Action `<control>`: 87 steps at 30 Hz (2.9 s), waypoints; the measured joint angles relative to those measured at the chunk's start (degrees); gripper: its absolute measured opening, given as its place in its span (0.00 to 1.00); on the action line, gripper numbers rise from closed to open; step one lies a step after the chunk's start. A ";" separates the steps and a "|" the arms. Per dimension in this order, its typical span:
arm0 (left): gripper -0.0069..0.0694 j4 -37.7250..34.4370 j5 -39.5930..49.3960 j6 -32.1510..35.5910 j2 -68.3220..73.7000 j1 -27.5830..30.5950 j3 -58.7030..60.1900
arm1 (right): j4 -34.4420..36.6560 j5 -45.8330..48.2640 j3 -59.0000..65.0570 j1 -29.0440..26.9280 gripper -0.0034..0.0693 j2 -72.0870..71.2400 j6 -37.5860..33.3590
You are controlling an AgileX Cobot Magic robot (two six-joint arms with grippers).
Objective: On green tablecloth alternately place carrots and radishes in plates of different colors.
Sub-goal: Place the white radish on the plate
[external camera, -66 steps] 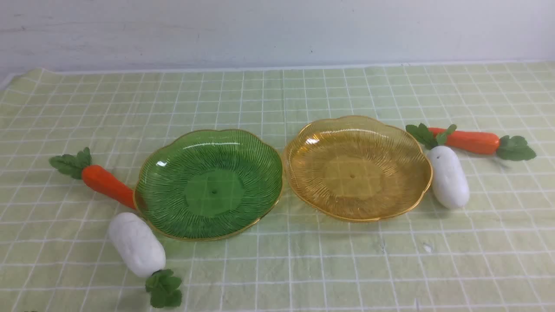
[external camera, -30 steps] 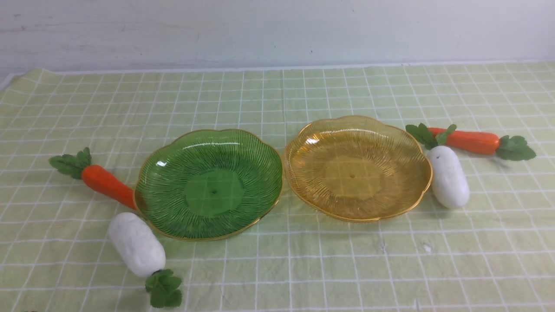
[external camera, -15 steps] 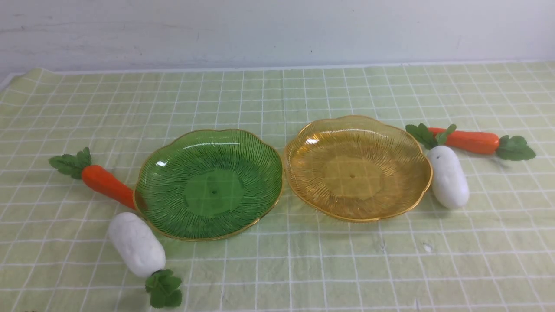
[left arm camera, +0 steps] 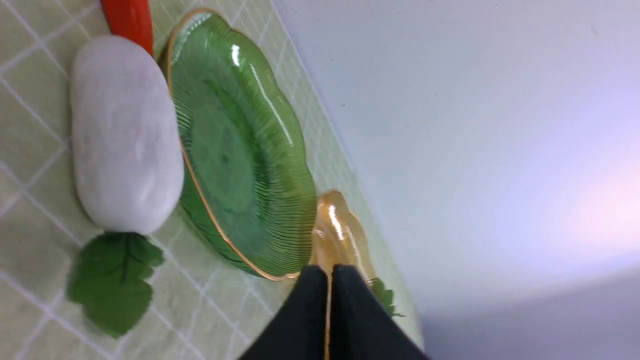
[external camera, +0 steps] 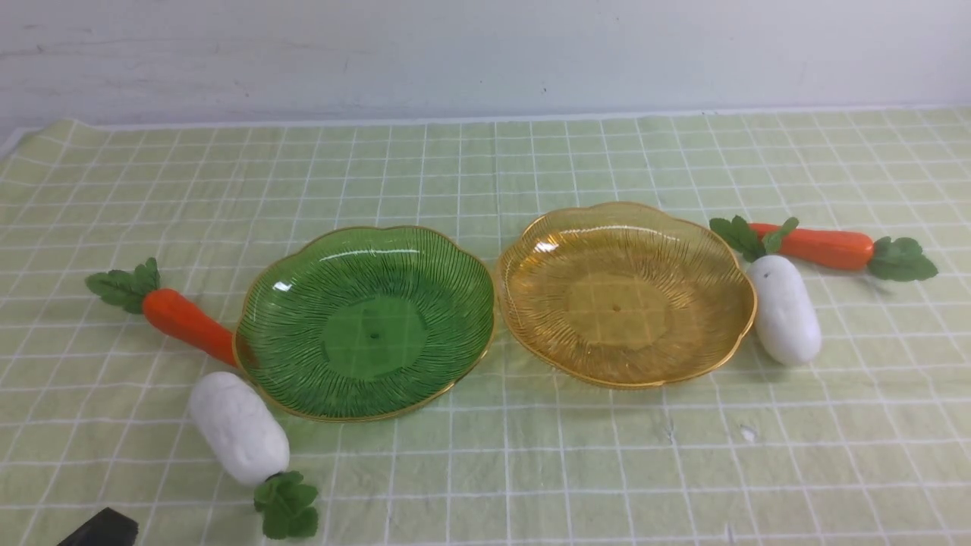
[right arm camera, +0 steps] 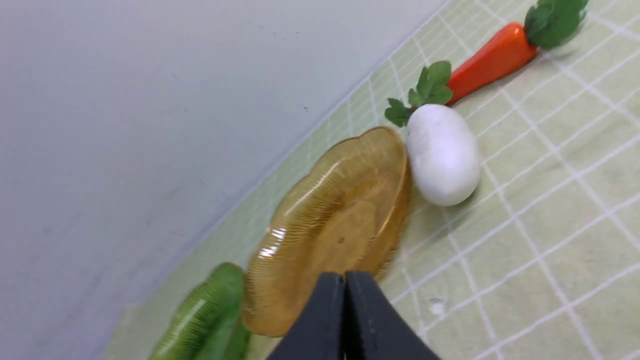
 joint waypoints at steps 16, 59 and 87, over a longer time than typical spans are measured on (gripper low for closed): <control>0.08 -28.75 -9.27 28.72 0.00 0.00 -6.84 | -0.36 1.44 -12.56 0.00 0.03 4.55 -18.81; 0.08 -5.58 31.49 51.80 58.81 0.04 -33.64 | -17.03 15.38 -62.70 0.00 0.90 101.69 -37.06; 0.08 -5.58 31.49 51.80 58.81 0.04 -33.69 | -19.38 9.17 -62.87 0.00 0.69 109.09 -38.94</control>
